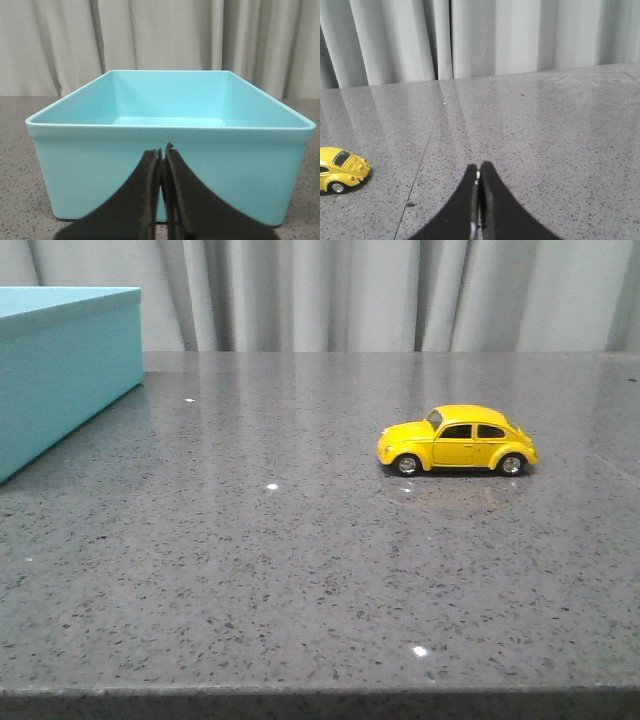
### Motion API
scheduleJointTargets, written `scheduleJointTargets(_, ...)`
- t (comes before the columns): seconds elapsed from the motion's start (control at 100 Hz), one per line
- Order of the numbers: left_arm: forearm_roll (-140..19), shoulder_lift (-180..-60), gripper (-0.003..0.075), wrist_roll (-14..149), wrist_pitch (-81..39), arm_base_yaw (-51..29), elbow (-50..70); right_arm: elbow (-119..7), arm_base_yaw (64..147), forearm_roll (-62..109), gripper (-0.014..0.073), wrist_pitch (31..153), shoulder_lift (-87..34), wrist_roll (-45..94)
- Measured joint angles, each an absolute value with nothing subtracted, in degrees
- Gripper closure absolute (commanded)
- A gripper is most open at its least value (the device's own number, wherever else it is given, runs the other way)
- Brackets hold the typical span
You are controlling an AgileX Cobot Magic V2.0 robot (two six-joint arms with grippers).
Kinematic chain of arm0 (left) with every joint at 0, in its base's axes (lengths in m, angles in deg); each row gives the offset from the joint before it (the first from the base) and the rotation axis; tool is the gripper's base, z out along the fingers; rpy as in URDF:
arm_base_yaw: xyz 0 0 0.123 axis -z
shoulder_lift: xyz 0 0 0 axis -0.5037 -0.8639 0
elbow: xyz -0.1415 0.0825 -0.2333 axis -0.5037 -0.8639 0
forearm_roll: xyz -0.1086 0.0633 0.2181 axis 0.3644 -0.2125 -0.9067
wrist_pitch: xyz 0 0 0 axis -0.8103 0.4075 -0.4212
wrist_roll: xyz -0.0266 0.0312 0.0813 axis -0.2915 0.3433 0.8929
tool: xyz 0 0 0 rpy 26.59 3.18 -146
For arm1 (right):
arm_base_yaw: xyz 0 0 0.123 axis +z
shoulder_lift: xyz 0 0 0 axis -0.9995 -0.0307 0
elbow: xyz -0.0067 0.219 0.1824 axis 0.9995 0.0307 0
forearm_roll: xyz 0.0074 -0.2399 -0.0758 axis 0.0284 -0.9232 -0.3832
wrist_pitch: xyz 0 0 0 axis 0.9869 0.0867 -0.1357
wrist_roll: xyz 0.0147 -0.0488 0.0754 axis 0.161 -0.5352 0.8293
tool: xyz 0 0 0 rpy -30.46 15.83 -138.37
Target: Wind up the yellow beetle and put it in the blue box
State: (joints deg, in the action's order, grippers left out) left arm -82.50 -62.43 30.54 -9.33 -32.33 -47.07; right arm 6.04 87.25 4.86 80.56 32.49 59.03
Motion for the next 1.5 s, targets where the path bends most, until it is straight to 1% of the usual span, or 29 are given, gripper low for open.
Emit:
scheduleJointTargets(0.91, -82.5, -62.43, 0.0741, 30.54, -9.33, -32.33, -47.07, 6.04, 87.25, 4.95, 0.0659, 80.56, 32.49, 59.03)
scheduleJointTargets(1.26, -82.5, -62.43, 0.0741, 30.54, -8.04, -32.33, -47.07, 6.04, 87.25, 4.95, 0.0659, 74.01, 32.49, 59.03)
scheduleJointTargets(1.5, -82.05, -62.43, 0.0741, 30.54, -7.03, -32.33, -47.07, 6.04, 87.25, 5.1, 0.0659, 73.16, 32.49, 59.98)
